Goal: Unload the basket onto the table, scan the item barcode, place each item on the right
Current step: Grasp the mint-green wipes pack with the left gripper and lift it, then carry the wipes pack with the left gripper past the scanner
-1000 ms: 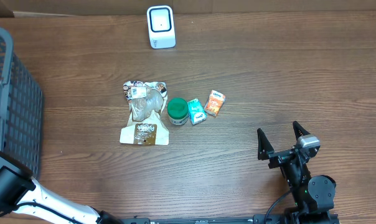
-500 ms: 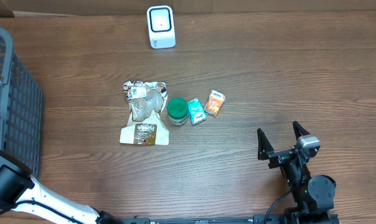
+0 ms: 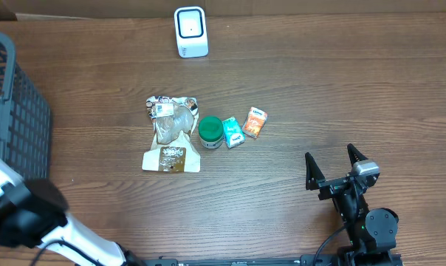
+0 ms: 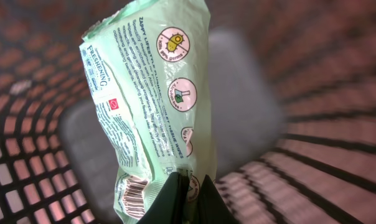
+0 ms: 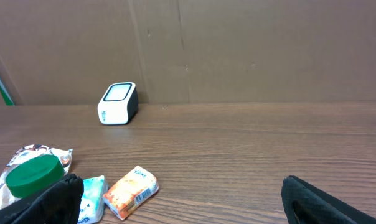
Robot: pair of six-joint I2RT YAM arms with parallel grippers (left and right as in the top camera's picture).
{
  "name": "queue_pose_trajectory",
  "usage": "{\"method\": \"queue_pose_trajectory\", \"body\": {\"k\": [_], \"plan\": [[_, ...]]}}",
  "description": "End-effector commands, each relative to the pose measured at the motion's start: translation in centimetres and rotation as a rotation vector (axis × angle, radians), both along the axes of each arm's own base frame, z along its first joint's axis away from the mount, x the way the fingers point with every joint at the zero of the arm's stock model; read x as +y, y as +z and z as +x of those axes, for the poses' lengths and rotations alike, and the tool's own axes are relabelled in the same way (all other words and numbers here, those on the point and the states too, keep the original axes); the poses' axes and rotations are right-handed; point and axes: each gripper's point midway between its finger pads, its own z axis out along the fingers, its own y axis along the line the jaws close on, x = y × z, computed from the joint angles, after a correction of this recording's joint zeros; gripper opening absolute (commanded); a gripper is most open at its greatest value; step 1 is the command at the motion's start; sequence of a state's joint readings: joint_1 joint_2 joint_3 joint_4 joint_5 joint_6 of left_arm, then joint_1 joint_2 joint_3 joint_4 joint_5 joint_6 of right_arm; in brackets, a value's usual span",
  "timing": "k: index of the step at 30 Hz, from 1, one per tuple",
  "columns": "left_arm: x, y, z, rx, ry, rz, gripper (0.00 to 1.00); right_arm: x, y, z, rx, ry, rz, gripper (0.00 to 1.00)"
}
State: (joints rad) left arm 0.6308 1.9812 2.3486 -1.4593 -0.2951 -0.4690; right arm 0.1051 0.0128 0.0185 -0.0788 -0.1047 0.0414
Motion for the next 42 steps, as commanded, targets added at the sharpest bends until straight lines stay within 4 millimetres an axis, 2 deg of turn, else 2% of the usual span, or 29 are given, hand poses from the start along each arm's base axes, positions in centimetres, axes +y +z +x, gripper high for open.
{"method": "queue_pose_trajectory", "body": {"k": [1, 3, 6, 8, 10, 11, 13, 18, 21, 24, 28, 42], "plan": [[-5.7, 8.6, 0.7, -0.200, -0.121, 0.112, 0.04, -0.1, -0.2, 0.0, -0.003, -0.003, 0.004, 1.00], [-9.6, 11.4, 1.1, -0.271, -0.211, 0.143, 0.04, -0.1, -0.2, 0.0, -0.003, -0.003, 0.004, 1.00], [-13.8, 13.5, 1.3, -0.329, -0.315, 0.153, 0.04, -0.1, -0.2, 0.0, -0.003, -0.003, 0.004, 1.00], [-17.8, 14.3, 1.6, -0.353, -0.421, 0.141, 0.04, -0.1, -0.2, 0.0, -0.003, -0.003, 0.004, 1.00], [-21.7, 14.2, 1.9, -0.348, -0.529, 0.111, 0.04, -0.1, -0.2, 0.0, -0.003, -0.003, 0.004, 1.00], [-25.6, 13.2, 2.1, -0.308, -0.645, 0.075, 0.04, -0.1, -0.2, 0.0, -0.003, -0.002, 0.004, 1.00], [-29.1, 11.5, 2.2, -0.241, -0.746, 0.040, 0.04, -0.1, -0.2, 0.0, -0.003, -0.003, 0.004, 1.00], [-36.5, 5.8, 2.3, -0.029, -0.951, -0.023, 0.04, -0.1, -0.2, 0.0, -0.003, -0.003, 0.004, 1.00], [-39.6, 1.7, 2.4, 0.099, -1.030, -0.037, 0.04, -0.1, -0.2, 0.0, -0.003, -0.003, 0.004, 1.00], [-40.9, -2.4, 2.3, 0.229, -1.057, -0.039, 0.04, -0.1, -0.2, 0.0, -0.003, -0.003, 0.004, 1.00], [-40.4, -7.1, 2.2, 0.355, -1.013, -0.035, 0.04, -0.1, -0.2, 0.0, -0.003, -0.003, 0.004, 1.00], [-34.2, -15.9, 1.2, 0.526, -0.840, 0.040, 0.04, -0.1, -0.2, 0.0, -0.003, -0.003, 0.004, 1.00]]}}
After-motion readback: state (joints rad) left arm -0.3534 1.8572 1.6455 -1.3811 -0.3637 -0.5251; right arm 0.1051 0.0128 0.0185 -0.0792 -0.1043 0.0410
